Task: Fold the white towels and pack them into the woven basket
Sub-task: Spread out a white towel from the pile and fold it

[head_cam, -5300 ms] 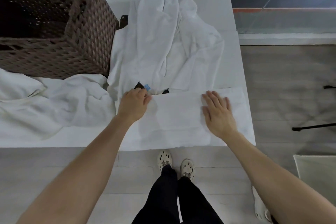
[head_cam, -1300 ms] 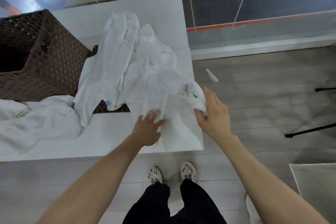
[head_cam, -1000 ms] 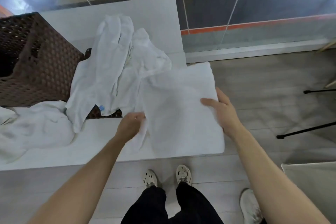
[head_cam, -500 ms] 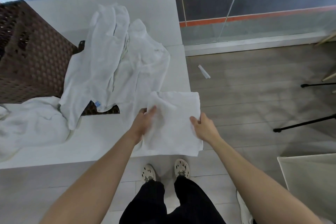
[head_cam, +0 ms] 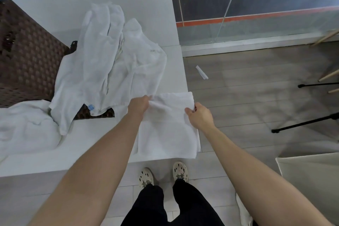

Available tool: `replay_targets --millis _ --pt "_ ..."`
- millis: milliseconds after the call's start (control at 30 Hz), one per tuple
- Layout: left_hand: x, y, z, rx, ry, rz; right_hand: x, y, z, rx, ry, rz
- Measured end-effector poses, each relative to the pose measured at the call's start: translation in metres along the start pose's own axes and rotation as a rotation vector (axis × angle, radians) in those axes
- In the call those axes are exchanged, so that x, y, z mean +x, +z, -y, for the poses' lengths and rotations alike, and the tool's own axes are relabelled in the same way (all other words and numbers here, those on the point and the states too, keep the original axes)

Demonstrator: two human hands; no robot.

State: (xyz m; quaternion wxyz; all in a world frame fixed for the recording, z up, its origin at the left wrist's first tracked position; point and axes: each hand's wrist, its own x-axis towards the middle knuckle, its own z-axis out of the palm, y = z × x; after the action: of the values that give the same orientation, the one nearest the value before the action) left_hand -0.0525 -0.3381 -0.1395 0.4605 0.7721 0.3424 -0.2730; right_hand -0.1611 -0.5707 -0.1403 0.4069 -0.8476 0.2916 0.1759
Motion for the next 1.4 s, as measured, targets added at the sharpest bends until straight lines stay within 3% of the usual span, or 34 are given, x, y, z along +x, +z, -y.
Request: replay_targets --millis 100,233,333,467,567,600,633,700,833,933,1033,1100,1200,1233,1400 --pt "-0.009 0.001 0.004 -0.288 0.057 0.052 0.009 0.000 -0.010 0.025 0.033 0.007" --pt "-0.021 -0.005 0.033 -0.467 0.199 0.293 0.015 -0.005 -0.020 0.159 0.068 0.040" --pt "-0.020 -0.011 0.038 -0.395 0.260 0.342 0.018 -0.002 -0.031 0.239 0.067 0.015" --pt "-0.024 -0.020 0.037 -0.054 0.423 0.313 0.001 0.003 -0.022 0.215 0.022 -0.030" --pt "-0.023 -0.029 0.045 0.004 0.412 0.357 -0.026 0.017 -0.022 -0.040 -0.297 -0.215" --pt "-0.020 -0.035 0.052 0.030 0.393 0.370 -0.034 0.025 -0.029 -0.128 -0.418 -0.192" --pt "-0.017 -0.040 0.058 0.068 0.372 0.354 -0.040 0.033 -0.037 -0.167 -0.473 -0.098" --pt "-0.009 -0.046 0.071 0.146 0.338 0.237 -0.044 0.041 -0.050 -0.118 -0.408 0.080" --pt "-0.017 -0.040 0.071 0.258 0.322 0.116 -0.040 0.037 -0.051 -0.110 -0.389 0.103" --pt "-0.028 -0.032 0.069 0.253 0.304 0.009 -0.038 0.041 -0.055 -0.278 -0.416 0.058" --pt "-0.028 -0.031 0.077 0.574 0.416 -0.078 -0.043 0.041 -0.045 -0.558 -0.404 -0.117" --pt "-0.029 -0.034 0.080 0.708 0.602 -0.238 -0.052 0.037 -0.029 -0.640 -0.513 -0.220" --pt "-0.022 -0.040 0.077 0.907 0.952 -0.437 -0.057 0.052 -0.020 -0.685 -0.686 -0.124" --pt "-0.016 -0.043 0.073 0.955 0.944 -0.447 -0.057 0.059 -0.022 -0.706 -0.676 -0.084" --pt "0.019 -0.055 0.042 0.944 0.541 -0.315 -0.049 0.064 -0.031 -0.787 -0.634 -0.004"
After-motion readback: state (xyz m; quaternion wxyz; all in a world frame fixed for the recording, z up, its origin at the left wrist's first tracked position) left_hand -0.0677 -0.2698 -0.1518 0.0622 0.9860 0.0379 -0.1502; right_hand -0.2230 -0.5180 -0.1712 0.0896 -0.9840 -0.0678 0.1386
